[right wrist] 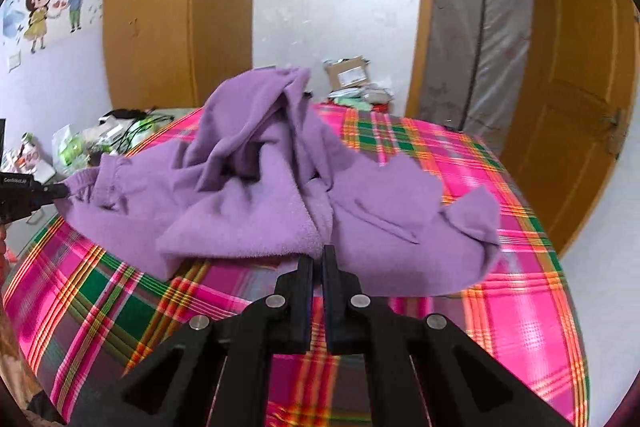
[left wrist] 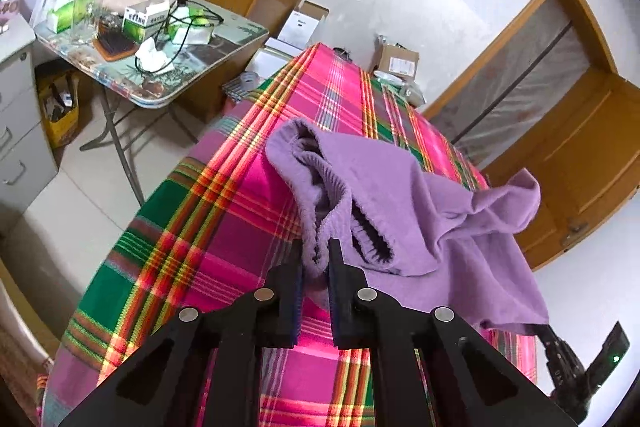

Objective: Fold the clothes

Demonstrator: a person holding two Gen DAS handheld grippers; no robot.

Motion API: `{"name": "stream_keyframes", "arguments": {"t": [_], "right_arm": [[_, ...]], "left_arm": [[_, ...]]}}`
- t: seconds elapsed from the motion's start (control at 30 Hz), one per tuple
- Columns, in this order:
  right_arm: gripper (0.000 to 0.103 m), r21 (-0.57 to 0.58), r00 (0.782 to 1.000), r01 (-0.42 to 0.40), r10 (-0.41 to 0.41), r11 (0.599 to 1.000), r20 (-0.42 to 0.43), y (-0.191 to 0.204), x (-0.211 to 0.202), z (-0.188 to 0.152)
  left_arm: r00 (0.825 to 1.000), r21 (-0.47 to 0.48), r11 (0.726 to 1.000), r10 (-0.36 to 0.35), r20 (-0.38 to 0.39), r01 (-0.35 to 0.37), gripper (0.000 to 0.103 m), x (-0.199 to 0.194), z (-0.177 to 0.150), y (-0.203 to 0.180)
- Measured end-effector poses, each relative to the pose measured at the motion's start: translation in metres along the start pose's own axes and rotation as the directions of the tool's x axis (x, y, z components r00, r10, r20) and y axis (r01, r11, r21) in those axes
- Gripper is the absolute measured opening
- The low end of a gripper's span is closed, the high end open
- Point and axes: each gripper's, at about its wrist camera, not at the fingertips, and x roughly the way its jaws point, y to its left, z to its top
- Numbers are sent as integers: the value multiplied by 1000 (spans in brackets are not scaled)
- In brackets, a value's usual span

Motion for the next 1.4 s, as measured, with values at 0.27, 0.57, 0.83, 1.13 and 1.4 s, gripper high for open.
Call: {"name": "stream_keyframes", "arguments": {"t": [0.27, 0.57, 0.83, 1.13, 1.4], "right_arm": [[4, 46, 999, 38, -38, 998, 11, -26, -23, -11], [4, 34, 999, 37, -38, 999, 6, -18, -59, -35], [4, 41, 999, 20, -19, 999, -27, -14, -80, -58], [4, 95, 987, 31, -15, 995, -163, -26, -50, -93], [5, 85, 978, 35, -17, 996, -209, -26, -45, -101]], "left_arm": [[1000, 10, 1000, 26, 5, -26, 10, -16, -9, 9], [998, 3, 999, 49, -29, -49, 11, -23, -27, 27], [999, 1, 999, 39, 4, -39, 10, -50, -37, 28], [997, -10, 998, 55, -50, -56, 11, -57, -71, 40], [996, -17, 998, 60, -69, -62, 11, -58, -80, 46]]}}
